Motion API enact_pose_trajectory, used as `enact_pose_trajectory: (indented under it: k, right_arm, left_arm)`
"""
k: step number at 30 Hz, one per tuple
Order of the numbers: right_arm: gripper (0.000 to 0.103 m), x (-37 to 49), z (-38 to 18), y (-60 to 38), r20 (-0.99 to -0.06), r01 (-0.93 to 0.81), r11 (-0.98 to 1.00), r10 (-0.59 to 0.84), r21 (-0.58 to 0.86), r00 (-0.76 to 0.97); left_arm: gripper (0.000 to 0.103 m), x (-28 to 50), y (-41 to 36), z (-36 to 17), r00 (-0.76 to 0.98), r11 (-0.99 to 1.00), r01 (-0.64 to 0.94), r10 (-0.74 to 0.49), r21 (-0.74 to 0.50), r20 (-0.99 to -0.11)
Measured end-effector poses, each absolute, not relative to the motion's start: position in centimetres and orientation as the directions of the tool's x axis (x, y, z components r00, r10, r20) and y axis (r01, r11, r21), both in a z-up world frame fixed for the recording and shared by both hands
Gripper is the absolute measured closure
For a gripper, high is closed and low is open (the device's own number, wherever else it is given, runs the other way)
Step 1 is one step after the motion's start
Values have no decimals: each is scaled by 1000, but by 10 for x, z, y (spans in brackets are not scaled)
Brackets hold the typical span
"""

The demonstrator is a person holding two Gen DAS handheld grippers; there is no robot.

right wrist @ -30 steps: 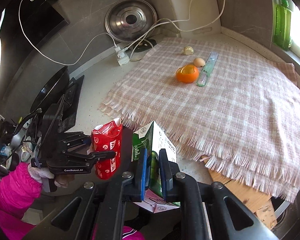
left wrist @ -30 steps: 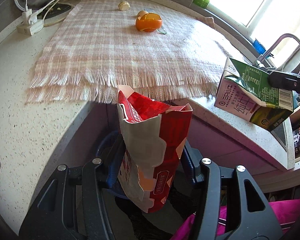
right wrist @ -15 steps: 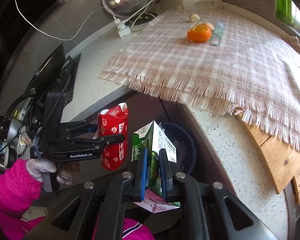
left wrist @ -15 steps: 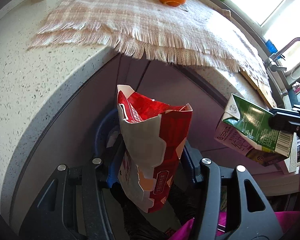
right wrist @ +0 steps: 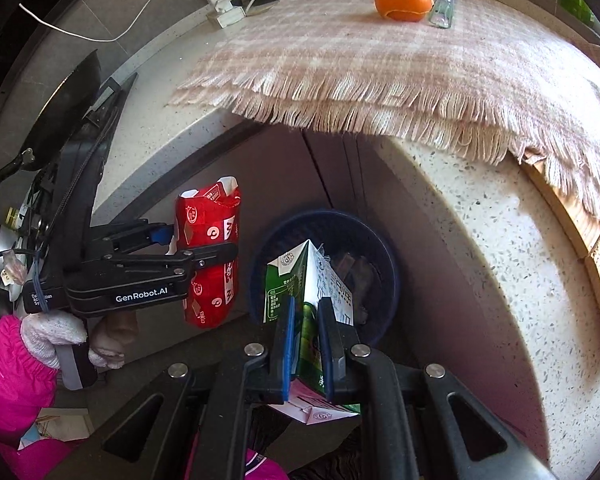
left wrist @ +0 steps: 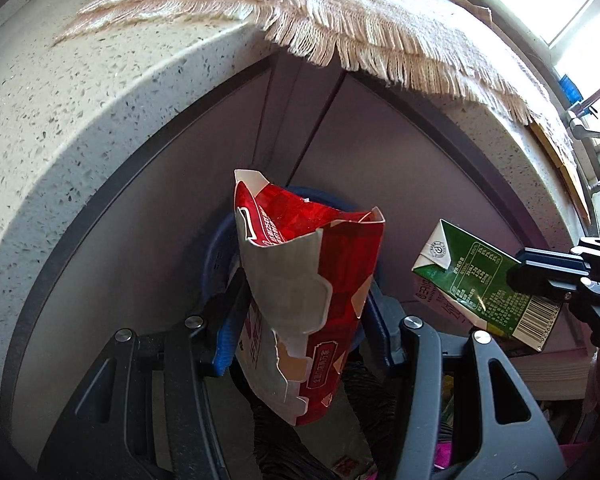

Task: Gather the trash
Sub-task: 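Lift the tissue pack and milk carton and carry them down over the wastebasket, then open both tools to drop the tissue pack and carton into the wastebasket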

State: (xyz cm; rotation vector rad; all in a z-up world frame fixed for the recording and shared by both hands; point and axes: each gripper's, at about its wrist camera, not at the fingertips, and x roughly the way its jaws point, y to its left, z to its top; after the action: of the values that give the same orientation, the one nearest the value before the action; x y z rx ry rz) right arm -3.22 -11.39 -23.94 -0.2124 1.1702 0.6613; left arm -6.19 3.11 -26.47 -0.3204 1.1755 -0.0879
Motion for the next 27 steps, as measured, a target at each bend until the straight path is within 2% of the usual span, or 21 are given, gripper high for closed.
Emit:
enact_pose_trajectory:
  k: [16,27]
  right_arm:
    - [94,-10,-290,-100,-937,-552,821,293,144,191]
    - [94,-14,-301,-91,-945,-546,827,274,135,181]
  left_arm:
    - [49,-45,5,-306,327,950,-110,-244,-293,-913]
    - [47,-40,11,-323,313,948,-125,-243,-293,-918]
